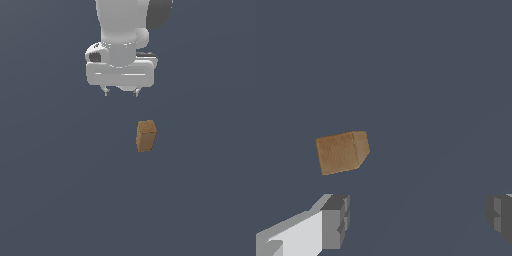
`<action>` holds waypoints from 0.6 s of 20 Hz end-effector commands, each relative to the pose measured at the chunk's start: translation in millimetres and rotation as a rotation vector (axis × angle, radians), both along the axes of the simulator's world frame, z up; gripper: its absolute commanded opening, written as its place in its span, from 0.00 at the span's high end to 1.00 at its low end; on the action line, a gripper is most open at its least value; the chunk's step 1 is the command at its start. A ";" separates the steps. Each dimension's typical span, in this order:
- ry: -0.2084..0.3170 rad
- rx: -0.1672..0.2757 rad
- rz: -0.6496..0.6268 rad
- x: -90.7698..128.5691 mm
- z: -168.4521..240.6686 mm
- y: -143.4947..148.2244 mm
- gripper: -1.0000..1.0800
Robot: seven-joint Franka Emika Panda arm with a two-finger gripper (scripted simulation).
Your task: Pick up the object and move it to a goal position.
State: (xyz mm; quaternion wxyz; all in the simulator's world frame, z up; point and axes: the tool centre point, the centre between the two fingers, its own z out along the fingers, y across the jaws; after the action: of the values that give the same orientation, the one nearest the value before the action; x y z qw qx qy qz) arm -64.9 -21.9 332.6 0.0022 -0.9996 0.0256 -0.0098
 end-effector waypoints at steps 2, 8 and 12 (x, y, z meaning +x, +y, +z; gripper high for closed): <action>0.000 0.000 0.001 0.1 0.1 0.1 0.04; -0.003 0.009 0.024 5.1 1.7 3.8 0.04; -0.004 0.012 0.031 6.9 2.0 5.6 0.04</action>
State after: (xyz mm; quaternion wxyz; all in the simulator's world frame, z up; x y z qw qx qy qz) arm -58.6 -17.0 334.5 0.0077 -0.9998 0.0114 -0.0114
